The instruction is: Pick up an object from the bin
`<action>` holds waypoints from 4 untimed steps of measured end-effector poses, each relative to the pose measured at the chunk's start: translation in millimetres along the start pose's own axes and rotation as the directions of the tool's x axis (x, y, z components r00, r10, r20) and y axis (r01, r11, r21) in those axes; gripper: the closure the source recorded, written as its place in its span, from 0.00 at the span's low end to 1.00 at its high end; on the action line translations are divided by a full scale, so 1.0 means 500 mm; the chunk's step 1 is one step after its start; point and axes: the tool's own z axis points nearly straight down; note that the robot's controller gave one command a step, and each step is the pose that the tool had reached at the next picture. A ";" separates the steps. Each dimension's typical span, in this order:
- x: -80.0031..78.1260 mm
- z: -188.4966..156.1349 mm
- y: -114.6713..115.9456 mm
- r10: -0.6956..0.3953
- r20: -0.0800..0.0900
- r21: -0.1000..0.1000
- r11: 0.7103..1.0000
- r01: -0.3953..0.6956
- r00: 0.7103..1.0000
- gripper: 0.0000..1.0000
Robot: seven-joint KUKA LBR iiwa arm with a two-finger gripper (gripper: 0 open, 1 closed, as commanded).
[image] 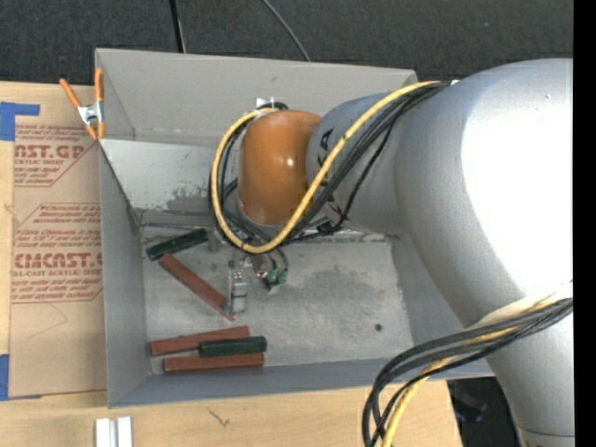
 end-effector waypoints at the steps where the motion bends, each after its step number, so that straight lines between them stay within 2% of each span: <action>1: 0.000 0.000 0.000 0.000 0.000 0.000 1.000 0.000 1.000 0.00; 2: -0.031 0.003 0.062 0.236 -0.001 0.000 0.972 -0.236 0.972 1.00; 3: -0.031 0.003 0.062 0.236 -0.001 0.000 0.972 -0.236 0.972 1.00; 4: -0.039 0.014 0.174 0.214 -0.007 0.002 0.977 -0.214 0.977 0.00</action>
Offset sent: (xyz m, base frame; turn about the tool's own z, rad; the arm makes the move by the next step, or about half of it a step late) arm 0.0116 0.0306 -0.0030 0.2398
